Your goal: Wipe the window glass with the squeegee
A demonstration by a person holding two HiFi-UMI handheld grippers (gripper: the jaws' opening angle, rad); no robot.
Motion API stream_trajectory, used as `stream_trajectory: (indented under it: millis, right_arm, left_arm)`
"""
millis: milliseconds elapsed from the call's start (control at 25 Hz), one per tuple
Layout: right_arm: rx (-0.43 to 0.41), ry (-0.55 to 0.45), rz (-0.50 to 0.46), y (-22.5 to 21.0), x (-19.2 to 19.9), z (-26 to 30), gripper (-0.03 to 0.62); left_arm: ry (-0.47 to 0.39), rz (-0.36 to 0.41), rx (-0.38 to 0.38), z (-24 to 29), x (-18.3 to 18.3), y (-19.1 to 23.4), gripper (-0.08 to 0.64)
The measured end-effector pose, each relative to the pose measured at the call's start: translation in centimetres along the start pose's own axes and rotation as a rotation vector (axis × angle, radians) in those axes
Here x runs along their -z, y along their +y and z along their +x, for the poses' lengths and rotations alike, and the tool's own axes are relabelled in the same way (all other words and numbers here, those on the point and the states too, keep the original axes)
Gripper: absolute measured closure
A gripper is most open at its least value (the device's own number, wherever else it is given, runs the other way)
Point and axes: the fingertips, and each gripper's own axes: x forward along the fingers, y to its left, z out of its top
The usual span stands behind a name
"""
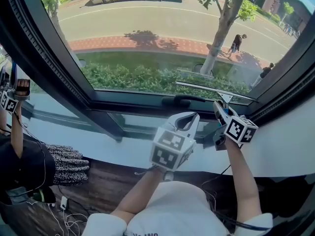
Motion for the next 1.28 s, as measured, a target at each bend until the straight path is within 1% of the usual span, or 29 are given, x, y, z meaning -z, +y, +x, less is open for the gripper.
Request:
stream_trajectory:
  millis: [600, 840, 1120, 1280]
  right_arm:
    - [0.017, 0.058, -0.05, -0.5, 1.4, 0.6, 0.515]
    - [0.012, 0.065, -0.021, -0.7, 2.2, 0.8, 0.515]
    - [0.019, 0.103, -0.045, -1.4, 3.1, 1.3, 0.515]
    - [0.024, 0.123, -0.039, -1.6, 3.7, 1.3, 0.515]
  left_arm:
    - [0.005, -0.01, -0.005, 0.2, -0.2, 0.6, 0.565]
    - [0.005, -0.009, -0.009, 0.2, -0.3, 0.9, 0.565]
    - [-0.002, -0.023, -0.008, 0.6, -0.4, 1.1, 0.565]
    - [-0.009, -0.039, -0.008, 0.5, -0.6, 1.1, 0.565]
